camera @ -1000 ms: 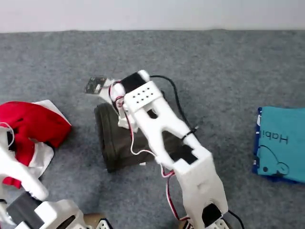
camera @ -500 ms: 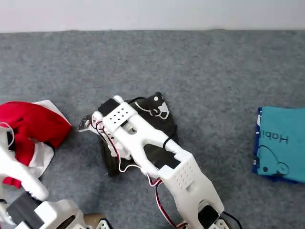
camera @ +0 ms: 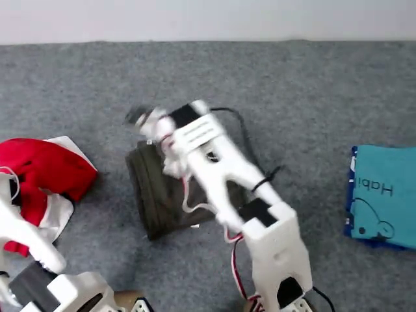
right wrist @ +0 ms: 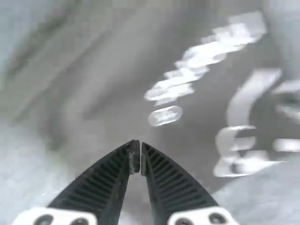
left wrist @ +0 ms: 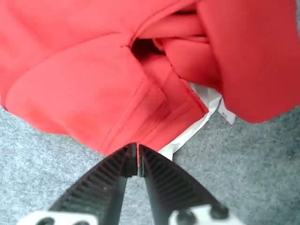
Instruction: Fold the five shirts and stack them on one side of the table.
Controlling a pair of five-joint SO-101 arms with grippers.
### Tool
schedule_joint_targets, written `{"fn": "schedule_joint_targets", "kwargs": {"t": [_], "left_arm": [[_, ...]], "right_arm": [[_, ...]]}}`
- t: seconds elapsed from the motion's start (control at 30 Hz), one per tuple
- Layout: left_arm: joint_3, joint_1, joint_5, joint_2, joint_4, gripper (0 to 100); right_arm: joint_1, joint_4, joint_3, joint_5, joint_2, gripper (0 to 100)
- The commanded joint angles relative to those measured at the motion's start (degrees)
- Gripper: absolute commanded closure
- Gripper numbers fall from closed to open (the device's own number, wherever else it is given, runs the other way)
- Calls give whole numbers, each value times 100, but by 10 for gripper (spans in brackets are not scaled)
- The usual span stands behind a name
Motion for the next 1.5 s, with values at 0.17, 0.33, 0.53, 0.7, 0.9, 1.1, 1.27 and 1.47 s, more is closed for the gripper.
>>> {"fn": "schedule_joint_targets", "kwargs": {"t": [0.17,0.33,0.53,0.7,0.9,1.1,1.27,1.47], "left_arm": [[-22,18,0,-167,-88,985],[-22,9,0,-167,-62,985],[-22,9,0,-167,-62,985],[-22,9,0,-167,-79,985],[-22,9,0,-167,-88,985],[-22,9,0,-167,-88,985],[-22,9,0,-167,-88,985],[-22,9,0,-167,-88,985]], "right_arm": [[1077,-2589,-53,-18,338,984],[1464,-2668,-53,-18,884,987],[2018,-2659,-53,-9,1086,987],[1982,-2519,-246,-9,971,987],[1376,-1877,-1310,-18,901,987],[822,-1525,-1846,-18,1095,985],[769,-1640,-2048,-18,1868,987],[716,-1534,-3279,-26,2651,988]]}}
